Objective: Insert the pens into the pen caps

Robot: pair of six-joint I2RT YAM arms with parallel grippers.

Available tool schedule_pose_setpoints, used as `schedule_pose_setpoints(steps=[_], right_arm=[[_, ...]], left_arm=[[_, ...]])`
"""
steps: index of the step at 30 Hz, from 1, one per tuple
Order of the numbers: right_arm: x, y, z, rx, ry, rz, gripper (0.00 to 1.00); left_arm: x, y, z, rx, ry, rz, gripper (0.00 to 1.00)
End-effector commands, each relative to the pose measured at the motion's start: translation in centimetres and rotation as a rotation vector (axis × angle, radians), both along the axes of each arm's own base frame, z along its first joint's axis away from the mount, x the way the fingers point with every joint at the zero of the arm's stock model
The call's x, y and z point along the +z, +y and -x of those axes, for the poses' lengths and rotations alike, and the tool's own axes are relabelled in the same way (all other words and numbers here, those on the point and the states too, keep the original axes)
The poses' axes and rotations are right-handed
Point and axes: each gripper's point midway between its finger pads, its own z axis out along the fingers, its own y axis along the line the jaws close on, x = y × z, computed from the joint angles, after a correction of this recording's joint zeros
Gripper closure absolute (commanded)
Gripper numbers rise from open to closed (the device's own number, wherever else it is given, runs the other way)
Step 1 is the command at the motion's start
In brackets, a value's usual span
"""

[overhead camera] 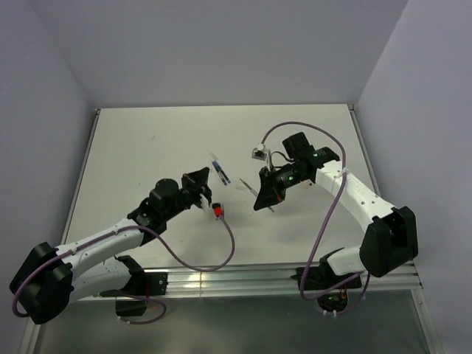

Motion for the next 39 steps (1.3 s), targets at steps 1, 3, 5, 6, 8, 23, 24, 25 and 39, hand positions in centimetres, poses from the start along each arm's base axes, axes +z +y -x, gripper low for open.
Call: schedule_pose_setpoints(steps=[1, 3, 5, 6, 8, 23, 24, 25, 39], right_arm=[[1.8, 1.0, 1.1, 0.071, -0.029, -0.029, 1.00], [1.6, 1.3, 1.2, 0.082, -0.023, -0.020, 1.00], [1.6, 1.5, 1.2, 0.090, -0.018, -0.021, 1.00], [1.4, 1.6, 1.1, 0.091, -0.004, -0.018, 1.00], [1.5, 1.8, 0.8, 0.094, -0.004, -0.019, 1.00], [1.6, 2.8, 0.1, 0.121, -0.020, 0.003, 1.00], [1.5, 3.0, 0.3, 0.130, -0.019, 0.008, 1.00], [1.5, 3.1, 0.3, 0.135, -0.022, 0.009, 1.00], [1.2, 3.5, 0.1, 0.148, -0.022, 0.028, 1.00]], left_arm=[[6.6, -0.9, 1.1, -0.035, -0.342, 0.069, 1.00], [6.4, -1.9, 1.9, -0.061, -0.336, 0.074, 1.00], [6.3, -2.4, 2.4, -0.087, -0.337, 0.076, 1.00], [6.0, -2.4, 2.6, -0.098, -0.349, 0.059, 1.00], [6.1, -2.5, 2.8, -0.104, -0.366, 0.055, 1.00], [4.1, -3.6, 4.0, -0.183, -0.377, -0.034, 1.00], [4.2, -3.7, 4.0, -0.182, -0.378, -0.033, 1.00], [4.4, -3.7, 4.0, -0.183, -0.380, -0.028, 1.00], [4.7, -4.8, 4.8, -0.226, -0.399, -0.038, 1.00]])
